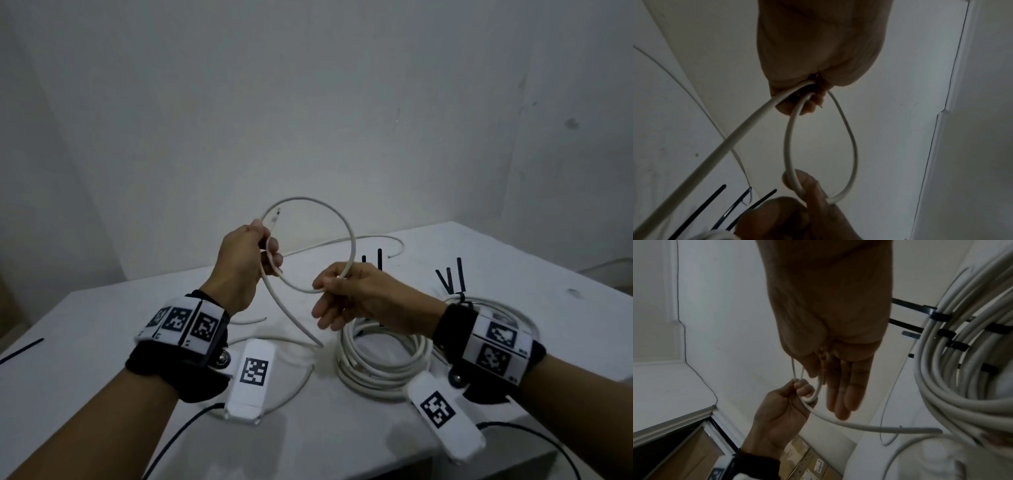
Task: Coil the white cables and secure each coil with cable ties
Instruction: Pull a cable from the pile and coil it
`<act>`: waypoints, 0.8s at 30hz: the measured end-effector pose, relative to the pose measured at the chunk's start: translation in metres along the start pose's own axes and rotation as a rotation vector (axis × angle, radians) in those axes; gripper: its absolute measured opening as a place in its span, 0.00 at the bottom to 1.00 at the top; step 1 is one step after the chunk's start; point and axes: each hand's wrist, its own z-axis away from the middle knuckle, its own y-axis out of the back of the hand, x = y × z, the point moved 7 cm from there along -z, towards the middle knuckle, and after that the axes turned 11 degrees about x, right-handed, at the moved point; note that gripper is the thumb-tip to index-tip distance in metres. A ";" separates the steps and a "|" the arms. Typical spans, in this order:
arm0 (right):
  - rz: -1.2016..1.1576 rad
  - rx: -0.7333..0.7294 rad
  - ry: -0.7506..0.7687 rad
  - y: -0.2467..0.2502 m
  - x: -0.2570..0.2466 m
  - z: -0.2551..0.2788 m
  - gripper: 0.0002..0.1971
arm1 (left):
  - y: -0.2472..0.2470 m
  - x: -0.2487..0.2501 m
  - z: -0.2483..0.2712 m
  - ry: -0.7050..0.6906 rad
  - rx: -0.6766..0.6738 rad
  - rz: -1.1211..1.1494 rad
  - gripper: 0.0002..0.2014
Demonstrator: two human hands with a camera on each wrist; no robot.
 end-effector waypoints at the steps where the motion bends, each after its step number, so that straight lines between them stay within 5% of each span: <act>1: 0.039 -0.009 -0.037 -0.001 0.003 0.000 0.11 | 0.000 0.000 0.001 0.008 -0.001 0.000 0.15; 5: 0.270 0.189 0.062 0.024 -0.026 -0.006 0.28 | 0.001 0.010 0.003 -0.115 -0.063 -0.170 0.15; 9: 0.465 0.348 0.359 0.039 -0.088 -0.017 0.17 | -0.009 0.015 0.014 -0.221 -0.200 -0.342 0.16; 12: 0.452 0.183 0.238 0.029 -0.092 -0.033 0.20 | -0.019 0.018 0.023 -0.268 -0.259 -0.400 0.15; 17: 0.279 -0.117 -0.229 0.002 -0.061 -0.042 0.18 | -0.021 0.019 0.028 -0.291 -0.270 -0.442 0.14; 24: -0.306 -0.057 -0.408 -0.007 -0.029 -0.037 0.13 | -0.010 0.018 0.027 -0.269 -0.238 -0.406 0.10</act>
